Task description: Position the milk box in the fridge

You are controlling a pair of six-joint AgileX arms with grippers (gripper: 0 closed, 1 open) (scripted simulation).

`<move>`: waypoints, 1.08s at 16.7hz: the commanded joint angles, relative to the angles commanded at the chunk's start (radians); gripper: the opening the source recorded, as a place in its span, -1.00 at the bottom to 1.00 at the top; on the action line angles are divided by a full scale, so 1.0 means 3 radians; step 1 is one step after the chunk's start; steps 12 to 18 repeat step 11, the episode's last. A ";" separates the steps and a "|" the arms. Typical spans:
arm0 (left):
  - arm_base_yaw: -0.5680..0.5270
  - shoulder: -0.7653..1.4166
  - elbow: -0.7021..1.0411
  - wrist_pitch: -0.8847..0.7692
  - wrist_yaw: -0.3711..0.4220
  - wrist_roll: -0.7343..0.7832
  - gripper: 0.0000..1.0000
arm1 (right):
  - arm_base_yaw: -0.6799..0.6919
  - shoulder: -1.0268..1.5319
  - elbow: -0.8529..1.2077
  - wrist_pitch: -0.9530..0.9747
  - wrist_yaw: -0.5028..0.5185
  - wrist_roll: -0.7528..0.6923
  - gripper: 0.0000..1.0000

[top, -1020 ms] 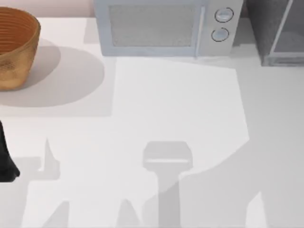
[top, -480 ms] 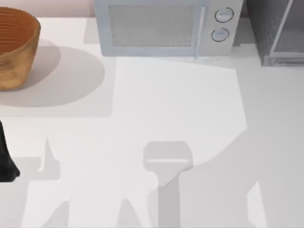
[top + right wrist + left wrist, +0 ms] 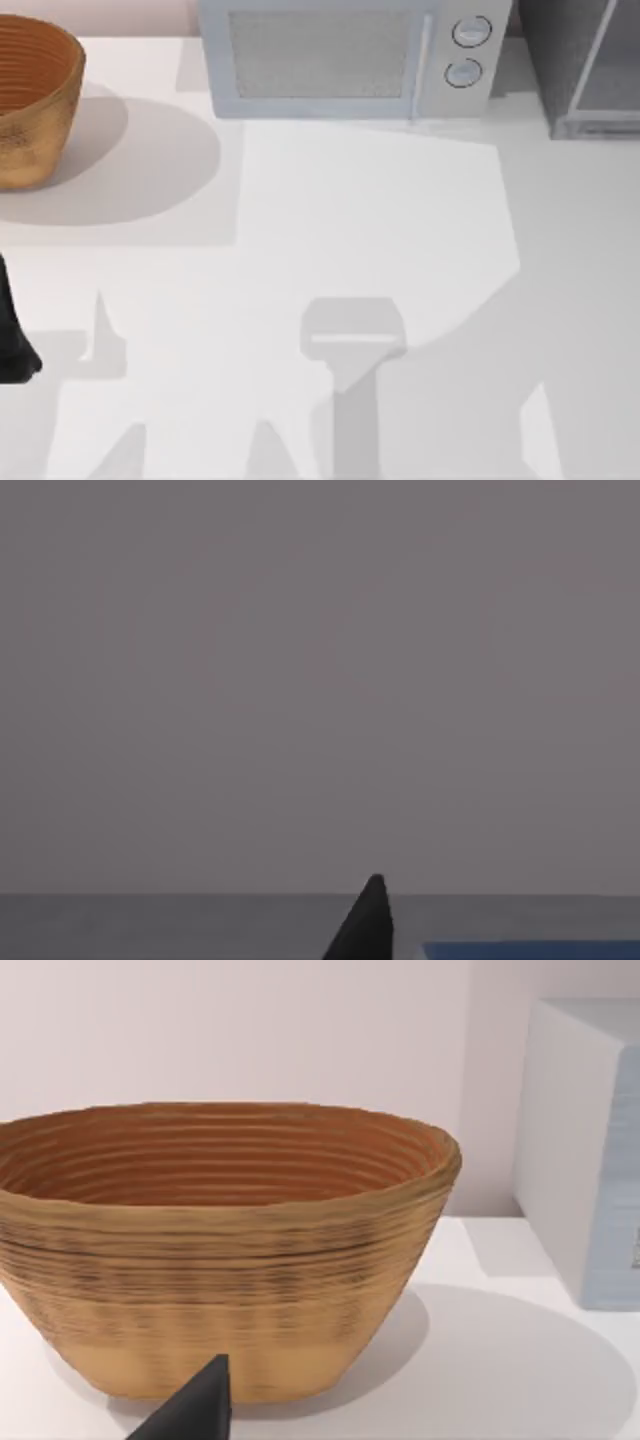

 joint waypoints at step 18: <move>0.0000 0.0000 0.0000 0.0000 0.0000 0.0000 1.00 | 0.0000 0.0000 0.0000 0.0000 0.0000 0.0000 1.00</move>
